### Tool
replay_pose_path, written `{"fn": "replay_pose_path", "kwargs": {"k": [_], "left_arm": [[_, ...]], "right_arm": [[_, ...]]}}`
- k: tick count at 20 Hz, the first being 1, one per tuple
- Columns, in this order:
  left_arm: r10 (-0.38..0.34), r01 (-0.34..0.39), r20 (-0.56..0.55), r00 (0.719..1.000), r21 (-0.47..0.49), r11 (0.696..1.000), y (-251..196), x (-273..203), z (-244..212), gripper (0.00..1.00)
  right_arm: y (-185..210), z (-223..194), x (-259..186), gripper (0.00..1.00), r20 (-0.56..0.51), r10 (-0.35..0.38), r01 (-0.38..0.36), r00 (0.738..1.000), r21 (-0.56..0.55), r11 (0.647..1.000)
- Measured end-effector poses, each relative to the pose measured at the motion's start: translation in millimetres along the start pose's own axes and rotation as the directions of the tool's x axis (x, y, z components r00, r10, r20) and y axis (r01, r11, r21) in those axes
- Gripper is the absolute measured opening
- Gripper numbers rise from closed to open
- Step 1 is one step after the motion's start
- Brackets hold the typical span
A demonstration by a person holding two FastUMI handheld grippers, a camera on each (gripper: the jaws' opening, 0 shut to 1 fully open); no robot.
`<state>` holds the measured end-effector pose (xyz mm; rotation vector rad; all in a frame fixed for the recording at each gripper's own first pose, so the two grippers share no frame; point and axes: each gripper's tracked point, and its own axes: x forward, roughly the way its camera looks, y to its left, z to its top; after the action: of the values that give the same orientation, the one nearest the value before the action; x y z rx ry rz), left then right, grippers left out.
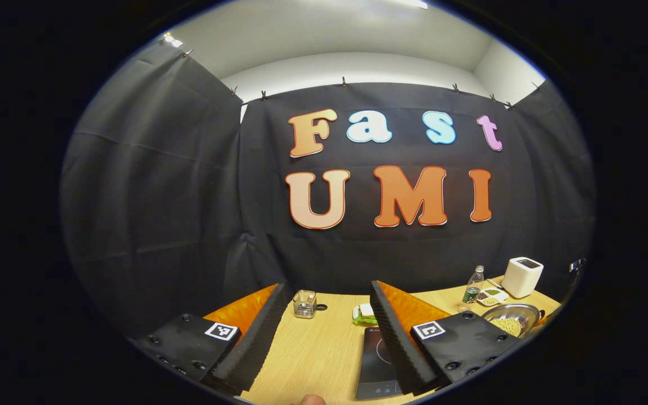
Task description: First push the handle of the pot to place it horizontally, then grasp the pot with both hands and set it on the induction cooktop.
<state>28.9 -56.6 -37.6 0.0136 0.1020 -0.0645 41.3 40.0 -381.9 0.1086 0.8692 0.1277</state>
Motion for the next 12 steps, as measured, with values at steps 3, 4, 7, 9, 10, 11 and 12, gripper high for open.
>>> {"fn": "replay_pose_path", "kwargs": {"k": [3, 4, 7, 9, 10, 11, 12], "left_arm": [[-0.018, 0.018, -0.002, 1.0, -0.001, 1.0, -9, 4, -6, 0.99], [-0.018, 0.018, -0.005, 1.0, -0.001, 1.0, -11, 6, -9, 0.99], [-0.028, 0.028, -0.019, 0.999, -0.006, 1.0, -18, 10, -14, 0.99], [-0.033, 0.033, -0.024, 0.999, -0.008, 0.999, -23, 14, -18, 0.99], [-0.034, 0.034, -0.026, 0.999, -0.006, 0.999, -25, 15, -19, 0.99], [-0.037, 0.037, -0.029, 0.999, -0.004, 0.999, -27, 16, -21, 0.97], [-0.041, 0.041, -0.033, 0.999, -0.003, 0.999, -30, 18, -22, 0.97]], "right_arm": [[-7, 10, 9, 0.0, 0.005, -0.013, 0.013, 1.0, 0.013, 1.0], [-8, 13, 12, 0.0, 0.006, -0.018, 0.018, 1.0, 0.017, 1.0], [-16, 19, 20, 0.0, 0.008, -0.035, 0.035, 0.999, 0.027, 0.999], [-22, 23, 26, 0.0, 0.007, -0.042, 0.041, 0.999, 0.04, 0.998], [-23, 25, 28, 0.0, 0.008, -0.041, 0.041, 0.999, 0.051, 0.998], [-23, 27, 30, 0.0, 0.009, -0.042, 0.041, 0.999, 0.059, 0.997], [-23, 29, 33, 0.0, 0.01, -0.044, 0.043, 0.999, 0.061, 0.997]]}}
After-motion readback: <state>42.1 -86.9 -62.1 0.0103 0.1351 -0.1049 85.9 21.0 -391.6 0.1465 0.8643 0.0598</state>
